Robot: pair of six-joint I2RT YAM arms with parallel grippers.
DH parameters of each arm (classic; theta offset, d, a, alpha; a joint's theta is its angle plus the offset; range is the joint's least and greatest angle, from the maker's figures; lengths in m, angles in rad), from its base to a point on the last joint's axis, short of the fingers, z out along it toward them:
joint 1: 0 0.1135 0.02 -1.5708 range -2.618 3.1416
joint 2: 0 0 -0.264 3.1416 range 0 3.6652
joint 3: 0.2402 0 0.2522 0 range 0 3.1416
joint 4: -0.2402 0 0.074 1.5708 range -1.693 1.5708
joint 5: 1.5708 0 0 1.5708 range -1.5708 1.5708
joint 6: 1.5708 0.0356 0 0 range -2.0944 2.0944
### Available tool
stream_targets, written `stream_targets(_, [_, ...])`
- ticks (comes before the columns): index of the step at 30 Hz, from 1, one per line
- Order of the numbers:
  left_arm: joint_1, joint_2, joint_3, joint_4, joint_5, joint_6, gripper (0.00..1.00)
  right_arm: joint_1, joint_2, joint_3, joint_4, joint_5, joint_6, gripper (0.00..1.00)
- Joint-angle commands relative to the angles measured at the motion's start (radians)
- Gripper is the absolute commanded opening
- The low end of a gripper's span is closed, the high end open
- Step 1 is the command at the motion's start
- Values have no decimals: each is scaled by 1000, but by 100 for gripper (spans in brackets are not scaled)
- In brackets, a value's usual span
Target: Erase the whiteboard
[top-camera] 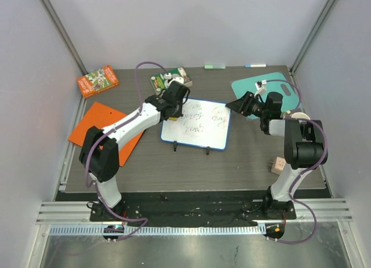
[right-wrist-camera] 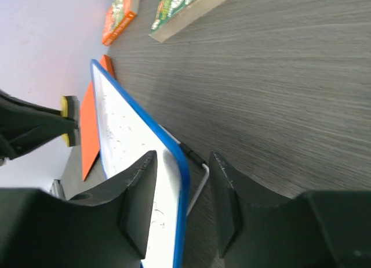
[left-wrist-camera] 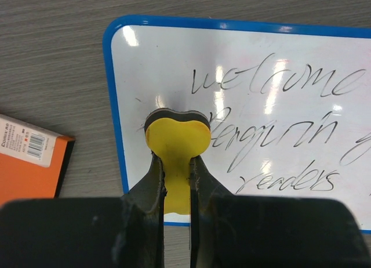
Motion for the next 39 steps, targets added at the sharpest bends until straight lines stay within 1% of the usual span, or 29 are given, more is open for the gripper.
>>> stream_targets(1, [23, 19, 54, 52, 58, -7, 0, 2, 15, 21, 157, -81, 51, 43])
stream_targets(2, [23, 25, 63, 54, 60, -7, 0, 2, 22, 23, 162, -87, 61, 42])
stream_targets(3, [26, 31, 68, 55, 60, -5, 0, 2, 29, 26, 163, -93, 62, 36])
stream_targets(5, [26, 48, 79, 72, 70, 9, 0, 3, 28, 21, 169, -103, 60, 31])
stream_targets(6, [26, 48, 77, 87, 82, 22, 0, 3, 26, 17, 177, -106, 59, 22])
stream_targets(8, [28, 57, 74, 122, 87, 38, 0, 5, 22, 9, 179, -124, 49, 11])
stream_targets(9, [28, 62, 74, 132, 86, 44, 0, 8, 12, 1, 207, -130, 43, 1])
stream_targets(11, [28, 75, 76, 155, 84, 55, 0, 12, -1, -17, 200, -118, 20, 1])
stream_targets(12, [28, 82, 77, 162, 84, 65, 0, 15, -7, -17, 136, -113, -28, 1])
stream_targets(15, [28, 106, 76, 178, 84, 76, 0, 24, -40, -11, 58, -101, -90, 1])
stream_targets(18, [28, 114, 62, 202, 87, 81, 0, 29, -64, -13, 15, -98, -147, 1])
stream_targets(21, [28, 115, 25, 253, 98, 84, 0, 29, -90, -37, 16, -100, -175, 1])
stream_targets(24, [28, 122, -1, 276, 138, 84, 0, 29, -113, -52, 11, -98, -196, 1])
stream_targets(25, [28, 123, -19, 296, 183, 70, 0, 29, -115, -53, 11, -104, -196, 1])
stream_targets(28, [11, 129, -49, 343, 260, 33, 0, 31, -116, -54, 13, -113, -198, 1])
stream_targets(33, [-90, 134, -98, 386, 280, 2, 0, 35, -132, -62, 15, -116, -202, 1])
stream_targets(37, [-229, 161, -73, 377, 264, -13, 0, 38, -146, -63, 7, -113, -211, 2])
stream_targets(39, [-265, 178, -64, 374, 256, -33, 0, 38, -158, -66, 4, -112, -218, 1])
